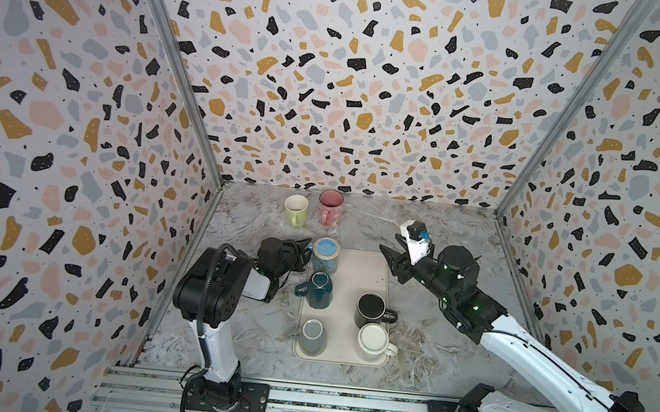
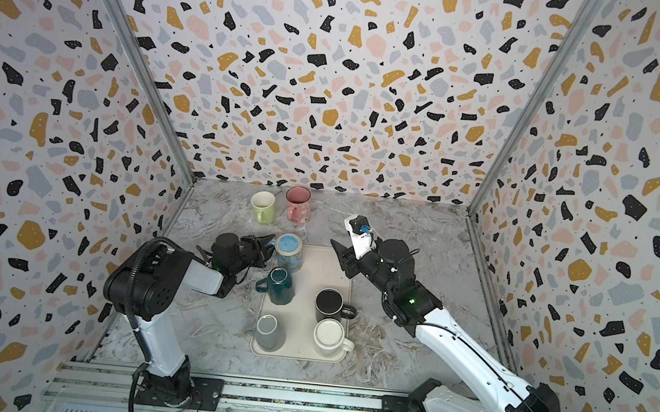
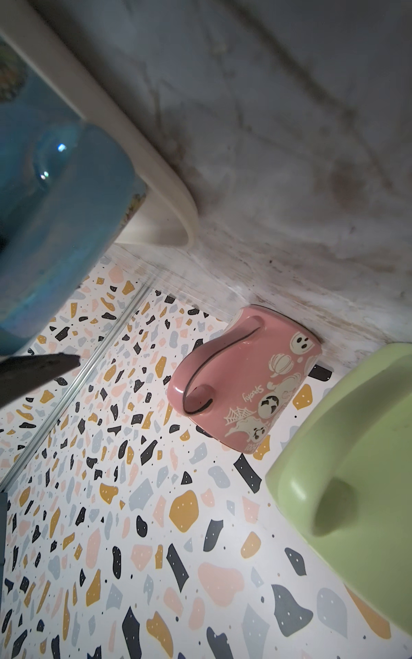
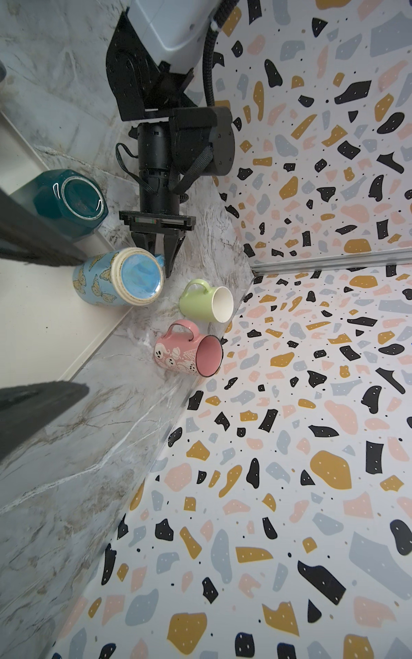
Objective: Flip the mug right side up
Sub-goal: 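Grip the upside-down light blue mug's handle with the left gripper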
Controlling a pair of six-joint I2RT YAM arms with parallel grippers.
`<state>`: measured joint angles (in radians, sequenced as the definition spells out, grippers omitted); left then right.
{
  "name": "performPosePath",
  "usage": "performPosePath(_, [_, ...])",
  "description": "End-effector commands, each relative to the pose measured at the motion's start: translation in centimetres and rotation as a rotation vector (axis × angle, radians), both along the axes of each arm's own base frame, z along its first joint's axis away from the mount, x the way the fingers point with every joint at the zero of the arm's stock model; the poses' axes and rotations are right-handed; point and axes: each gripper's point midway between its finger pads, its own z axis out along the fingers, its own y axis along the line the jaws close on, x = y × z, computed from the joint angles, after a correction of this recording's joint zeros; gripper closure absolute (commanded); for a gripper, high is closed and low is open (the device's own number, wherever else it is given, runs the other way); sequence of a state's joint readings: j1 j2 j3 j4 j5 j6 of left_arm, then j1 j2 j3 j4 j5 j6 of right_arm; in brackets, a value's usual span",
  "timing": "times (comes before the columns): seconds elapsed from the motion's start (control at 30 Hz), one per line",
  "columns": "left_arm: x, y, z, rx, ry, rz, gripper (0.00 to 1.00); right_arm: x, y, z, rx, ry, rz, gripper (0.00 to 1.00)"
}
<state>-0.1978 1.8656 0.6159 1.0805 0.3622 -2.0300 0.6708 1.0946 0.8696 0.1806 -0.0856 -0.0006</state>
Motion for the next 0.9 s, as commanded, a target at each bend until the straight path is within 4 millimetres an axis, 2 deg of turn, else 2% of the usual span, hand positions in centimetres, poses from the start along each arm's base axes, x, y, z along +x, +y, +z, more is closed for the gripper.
performPosePath(0.0, [0.4,-0.5,1.2,-0.036,-0.057,-0.011,0.77,0.3,0.0,0.6,0.026,-0.012,-0.007,0.46])
performPosePath(0.47, [1.0,-0.7,1.6,-0.069,-0.094,-0.009,1.0,0.6,-0.5,0.3,0.017,-0.009,-0.028,0.46])
performPosePath(0.6, [1.1,-0.8,2.3,-0.082,-0.119,-0.01,1.0,0.7,-0.5,0.1,0.015,-0.005,-0.029,0.46])
performPosePath(0.87, [1.3,-1.5,5.2,-0.115,-0.223,-0.028,1.0,0.7,-0.5,0.0,0.015,-0.003,-0.028,0.46])
